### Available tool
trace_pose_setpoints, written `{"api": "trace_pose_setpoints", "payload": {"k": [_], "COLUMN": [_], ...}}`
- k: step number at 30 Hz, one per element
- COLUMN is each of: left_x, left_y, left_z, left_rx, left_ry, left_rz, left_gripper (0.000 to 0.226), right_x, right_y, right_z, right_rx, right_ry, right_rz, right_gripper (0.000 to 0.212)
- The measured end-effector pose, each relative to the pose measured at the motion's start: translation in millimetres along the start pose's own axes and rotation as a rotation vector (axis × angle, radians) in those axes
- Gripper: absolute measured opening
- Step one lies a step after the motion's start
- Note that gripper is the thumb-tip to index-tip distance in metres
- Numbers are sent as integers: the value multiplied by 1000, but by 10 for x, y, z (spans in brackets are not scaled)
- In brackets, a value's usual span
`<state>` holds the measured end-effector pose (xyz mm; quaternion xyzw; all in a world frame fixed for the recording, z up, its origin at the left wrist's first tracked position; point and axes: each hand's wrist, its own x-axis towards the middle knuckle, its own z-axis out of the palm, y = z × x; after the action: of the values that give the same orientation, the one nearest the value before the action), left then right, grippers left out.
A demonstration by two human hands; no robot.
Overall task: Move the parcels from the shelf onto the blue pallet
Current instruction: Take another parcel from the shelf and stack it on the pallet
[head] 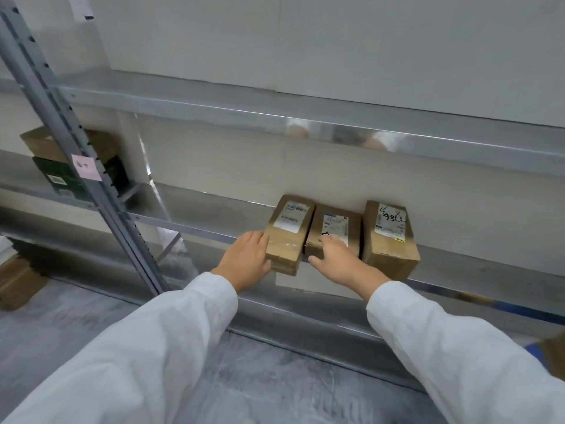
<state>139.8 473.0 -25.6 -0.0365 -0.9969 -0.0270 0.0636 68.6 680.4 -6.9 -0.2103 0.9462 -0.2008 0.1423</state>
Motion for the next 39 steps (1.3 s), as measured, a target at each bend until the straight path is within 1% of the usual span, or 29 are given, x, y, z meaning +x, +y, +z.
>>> {"api": "trace_pose_setpoints", "payload": {"k": [4, 7, 10, 13, 16, 18, 19, 22, 24, 26, 28, 30, 32, 37, 39], "left_x": [389, 653, 877, 1111, 1225, 1244, 1235, 1212, 1208, 1209, 1190, 1133, 1040, 728, 587], "left_y": [-435, -673, -832, -964, -1015, -1052, -1068, -1121, -1120, -1097, -1068, -1040, -1011, -913, -842], "left_z": [258, 453, 615, 781, 915, 982, 1000, 1048, 1079, 1095, 1078, 1036, 965, 694, 564], "left_rx": [-98, -174, -257, -360, -536, -675, -741, -897, -981, -1041, -1089, -1121, -1141, -1178, -1175], "left_ry": [-44, -96, -164, -234, -268, -273, -272, -267, -266, -258, -248, -233, -206, -167, -126], "left_rz": [-5, 8, 10, -28, -96, -150, -169, -213, -251, -296, -341, -370, -388, -402, -407], "left_gripper": [49, 48, 46, 45, 44, 43, 43, 47, 48, 49, 50, 52, 53, 57, 59], "right_x": [545, 937, 1225, 1476, 1641, 1706, 1717, 1700, 1670, 1664, 1642, 1606, 1536, 1227, 1070], "right_y": [-185, -288, -343, -388, -433, -443, -438, -422, -428, -420, -432, -460, -496, -598, -617], "right_z": [170, 335, 458, 525, 570, 616, 633, 658, 663, 678, 679, 677, 659, 549, 508], "right_rx": [65, 35, -48, -109, -127, -40, 56, 451, 572, 604, 615, 619, 614, 623, 622], "right_ry": [-41, -85, -72, -55, -44, -53, -59, -89, -107, -81, -54, -30, -20, 4, 8], "right_rz": [105, 177, 261, 353, 383, 362, 334, 282, 304, 351, 409, 431, 412, 291, 257], "right_gripper": [44, 39, 49, 62, 73, 77, 76, 67, 62, 65, 73, 82, 89, 81, 83]}}
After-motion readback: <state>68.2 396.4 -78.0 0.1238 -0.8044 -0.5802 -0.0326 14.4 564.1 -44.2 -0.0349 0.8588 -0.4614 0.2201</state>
